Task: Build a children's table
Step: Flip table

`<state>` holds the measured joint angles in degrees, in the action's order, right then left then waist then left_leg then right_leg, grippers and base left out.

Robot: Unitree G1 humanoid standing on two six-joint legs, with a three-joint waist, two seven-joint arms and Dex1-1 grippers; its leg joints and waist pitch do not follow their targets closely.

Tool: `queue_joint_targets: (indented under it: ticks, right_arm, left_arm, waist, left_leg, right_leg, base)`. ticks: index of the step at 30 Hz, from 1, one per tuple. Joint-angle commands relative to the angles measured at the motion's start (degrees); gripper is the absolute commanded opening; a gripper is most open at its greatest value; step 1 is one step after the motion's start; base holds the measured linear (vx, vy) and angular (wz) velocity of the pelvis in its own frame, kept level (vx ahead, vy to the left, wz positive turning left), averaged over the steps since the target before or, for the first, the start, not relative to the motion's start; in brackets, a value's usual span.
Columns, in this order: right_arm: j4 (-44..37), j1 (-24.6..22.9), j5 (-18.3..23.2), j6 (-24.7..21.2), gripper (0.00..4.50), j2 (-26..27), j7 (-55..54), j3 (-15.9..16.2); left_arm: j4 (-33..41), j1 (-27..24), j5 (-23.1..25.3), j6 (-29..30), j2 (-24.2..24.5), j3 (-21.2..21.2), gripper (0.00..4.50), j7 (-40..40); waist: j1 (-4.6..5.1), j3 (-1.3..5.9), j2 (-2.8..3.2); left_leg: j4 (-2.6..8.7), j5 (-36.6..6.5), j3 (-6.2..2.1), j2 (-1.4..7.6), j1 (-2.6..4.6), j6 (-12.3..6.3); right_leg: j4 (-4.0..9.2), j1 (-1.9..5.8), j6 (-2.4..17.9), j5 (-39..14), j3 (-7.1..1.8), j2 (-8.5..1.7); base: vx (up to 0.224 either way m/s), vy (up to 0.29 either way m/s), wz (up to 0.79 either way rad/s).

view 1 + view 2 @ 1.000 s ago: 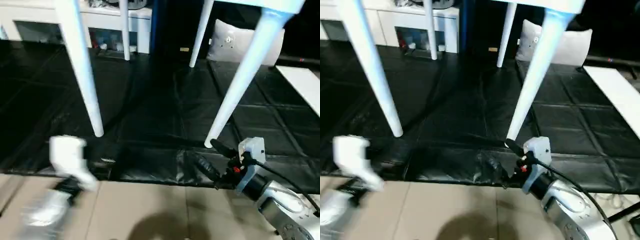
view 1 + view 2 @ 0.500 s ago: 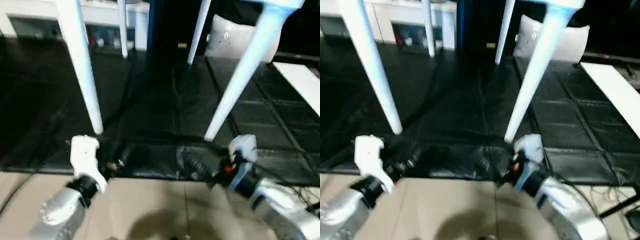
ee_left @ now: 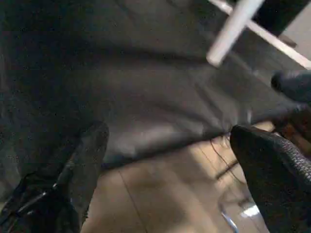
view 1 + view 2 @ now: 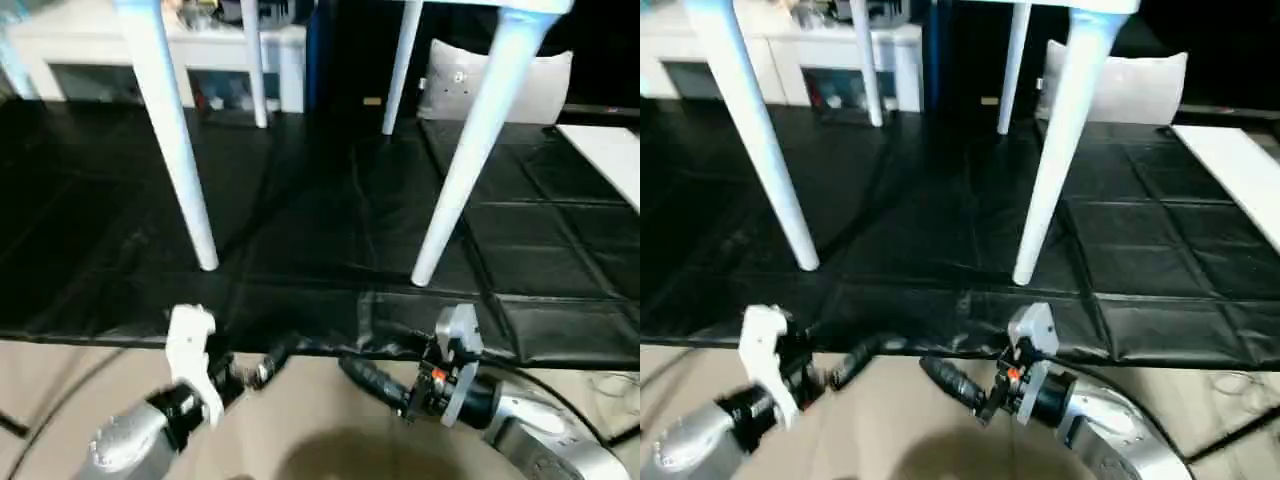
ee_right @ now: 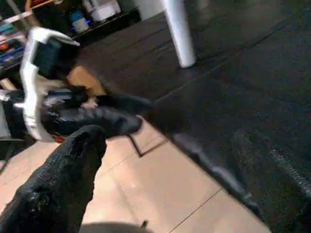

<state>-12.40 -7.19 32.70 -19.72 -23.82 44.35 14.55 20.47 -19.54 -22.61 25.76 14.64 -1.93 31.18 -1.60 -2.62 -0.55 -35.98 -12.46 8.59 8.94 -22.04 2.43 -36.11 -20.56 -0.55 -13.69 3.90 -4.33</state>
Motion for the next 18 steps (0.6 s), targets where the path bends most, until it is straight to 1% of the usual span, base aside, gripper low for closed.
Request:
queue_joint_targets:
  ticks: [1, 2, 3, 4, 5, 6, 7, 8, 9, 10, 11, 12, 13, 14, 15, 16, 17, 18]
  right_arm:
    - [2.6, 0.7, -2.1, 0.7, 4.5, -1.3, 3.3, 2.4]
    - [3.5, 0.9, -2.8, 0.7, 4.5, -1.5, 4.3, 3.2]
    - [4.0, 1.0, -3.2, 0.7, 4.5, -1.7, 5.0, 3.6]
    - [5.1, 1.2, -4.6, 1.5, 4.5, -1.8, 5.8, 4.6]
    - [6.7, 1.6, -6.5, 2.4, 4.5, -1.9, 6.7, 6.1]
    - [7.7, 1.7, -7.7, 3.2, 4.5, -1.9, 7.0, 6.9]
    - [8.9, 1.9, -9.0, 4.0, 4.5, -1.8, 7.2, 7.7]
    - [10.4, 2.3, -10.6, 5.1, 4.5, -1.6, 7.0, 8.7]
    - [13.6, 2.9, -13.0, 6.9, 4.5, -0.8, 6.4, 10.2]
    - [16.3, 3.2, -14.7, 8.1, 4.5, 0.0, 5.8, 11.3]
    - [17.8, 3.4, -15.5, 8.7, 4.5, 0.5, 5.6, 11.9]
    - [17.8, 3.4, -15.5, 8.8, 4.5, 0.5, 5.6, 11.9]
    - [22.0, 3.6, -18.5, 11.2, 4.5, 1.5, 5.1, 13.9]
    - [24.3, 3.6, -19.4, 12.1, 4.5, 2.5, 4.5, 14.5]
    - [24.5, 3.6, -19.5, 12.2, 4.5, 2.6, 4.5, 14.6]
    - [28.9, 3.8, -20.8, 13.2, 4.5, 4.8, 2.3, 14.6]
    - [30.4, 3.9, -21.2, 13.4, 4.5, 5.4, 1.5, 14.6]
    - [30.4, 3.9, -21.2, 13.4, 4.5, 5.4, 1.5, 14.6]
  left_arm:
    - [-0.2, -1.6, -1.0, -1.2, 0.3, 0.4, 4.43, 2.0]
    - [-0.4, -2.3, -1.5, -1.4, 0.4, 0.5, 4.43, 2.5]
    - [-0.5, -2.6, -1.8, -1.5, 0.5, 0.6, 4.43, 2.7]
    - [-1.2, -3.2, -1.7, -2.2, 1.1, 0.3, 4.43, 3.7]
    - [-2.2, -4.0, -1.1, -3.4, 1.9, -0.2, 4.43, 4.9]
    - [-3.1, -4.4, -0.7, -4.2, 2.3, -0.5, 4.43, 5.6]
    - [-4.2, -4.9, -0.2, -5.2, 2.8, -0.8, 4.43, 6.3]
    - [-6.4, -5.2, 0.8, -6.8, 3.1, -0.9, 4.43, 6.9]
    - [-9.8, -5.8, 2.3, -9.1, 3.5, -1.1, 4.43, 7.4]
    - [-11.9, -6.2, 3.3, -10.3, 3.6, -1.3, 4.43, 7.4]
    - [-12.8, -6.4, 3.8, -10.9, 3.6, -1.3, 4.43, 7.4]
    - [-12.8, -6.4, 3.8, -10.9, 3.6, -1.3, 4.43, 7.4]
    - [-15.8, -7.2, 4.6, -13.5, 2.9, -1.4, 4.43, 7.2]
    - [-17.9, -7.7, 4.9, -15.4, 2.2, -1.2, 4.43, 6.9]
    - [-18.0, -7.8, 4.9, -15.5, 2.2, -1.2, 4.43, 6.8]
    - [-22.0, -7.7, 6.3, -17.5, 1.7, -1.8, 4.43, 5.9]
    - [-23.3, -7.5, 6.8, -17.9, 1.8, -2.1, 4.43, 5.6]
    - [-23.3, -7.5, 6.8, -17.9, 1.8, -2.1, 4.43, 5.6]
  waist:
    - [0.29, 1.55, 0.74]
    - [0.21, 1.62, 0.43]
    - [-0.04, 1.74, 0.35]
    - [-0.1, 1.96, 0.35]
    - [-0.2, 2.09, 0.06]
    - [-0.21, 2.24, -0.18]
    - [-0.23, 2.17, -0.1]
    - [-0.1, 2.16, -0.42]
    - [-0.19, 2.18, -0.24]
    - [-0.04, 2.09, -0.59]
    - [-0.04, 1.92, -0.46]
    - [-0.05, 1.89, -0.47]
    - [-0.07, 1.72, -0.44]
    - [0.14, 1.45, -0.63]
    - [0.14, 1.33, -0.65]
    - [0.22, 1.0, -1.15]
    - [0.23, 0.95, -1.01]
    - [0.19, 0.95, -0.96]
  left_leg:
    - [6.73, -21.7, -2.35, 4.54, 0.25, 1.95]
    - [6.67, -21.9, -2.2, 4.56, 0.33, 1.91]
    - [6.53, -20.7, -2.01, 4.64, 0.59, 1.48]
    - [6.34, -19.1, -1.86, 4.58, 0.57, 1.12]
    - [6.35, -15.2, -1.55, 4.62, 0.36, -0.35]
    - [6.21, -13.3, -1.42, 4.57, 0.33, -1.01]
    - [6.25, -12.8, -1.35, 4.5, 0.25, -1.34]
    - [6.25, -12.4, -1.21, 4.5, 0.23, -1.76]
    - [6.32, -12.4, -1.18, 4.57, 0.38, -1.73]
    - [6.2, -12.3, -1.03, 4.61, 0.47, -1.8]
    - [6.34, -12.9, -1.01, 4.73, 0.54, -1.52]
    - [6.44, -13.4, -1.03, 4.82, 0.61, -1.32]
    - [6.58, -14.5, -1.04, 4.98, 0.77, -0.82]
    - [6.69, -16.1, -0.93, 4.91, 0.8, -0.47]
    - [6.77, -17.0, -0.94, 4.89, 0.72, -0.34]
    - [6.98, -19.2, -0.97, 4.95, 0.74, 0.01]
    - [7.03, -20.9, -0.95, 4.91, 1.09, 0.65]
    - [7.02, -21.1, -1.05, 4.99, 1.17, 0.85]
  right_leg:
    - [5.93, 0.69, 8.1, -18.4, -3.3, -4.34]
    - [6.05, 0.63, 8.1, -18.4, -3.4, -4.37]
    - [6.01, 0.51, 8.6, -16.9, -3.65, -4.49]
    - [5.84, 0.64, 9.0, -14.6, -3.73, -4.48]
    - [5.51, 0.82, 9.9, -8.9, -3.66, -4.26]
    - [5.12, 0.98, 10.2, -6.4, -3.58, -4.25]
    - [5.19, 1.06, 10.2, -5.9, -3.54, -4.23]
    - [5.14, 1.08, 9.9, -5.8, -3.52, -4.23]
    - [5.15, 1.12, 9.9, -5.8, -3.53, -4.25]
    - [5.2, 0.9, 10.1, -5.9, -3.61, -4.28]
    - [5.29, 0.84, 10.2, -6.5, -3.66, -4.3]
    - [5.36, 0.88, 10.3, -6.7, -3.65, -4.3]
    - [5.37, 0.75, 10.5, -6.8, -3.68, -4.29]
    - [5.58, 0.55, 10.7, -7.7, -3.68, -4.16]
    - [5.66, 0.54, 10.7, -8.9, -3.73, -4.26]
    - [5.99, 0.41, 10.2, -12.1, -3.82, -4.36]
    - [6.26, 0.18, 9.7, -15.5, -4.0, -4.5]
    - [6.34, 0.21, 9.6, -15.7, -4.13, -4.68]
  base:
    - [0.0, 0.0, 0.0]
    - [0.0, 0.0, 0.0]
    - [0.058, 0.007, -0.01]
    - [0.064, -0.001, 0.0]
    - [0.064, -0.001, 0.0]
    - [0.0, 0.0, 0.0]
    - [0.0, 0.0, 0.0]
    - [0.0, 0.0, 0.0]
    - [0.0, 0.0, 0.0]
    - [0.0, 0.0, 0.0]
    - [0.0, 0.0, 0.0]
    - [0.0, 0.0, 0.0]
    - [0.0, 0.0, 0.0]
    - [0.0, 0.0, 0.0]
    - [0.0, 0.0, 0.0]
    - [0.0, 0.0, 0.0]
    - [0.0, 0.0, 0.0]
    - [0.0, 0.0, 0.0]
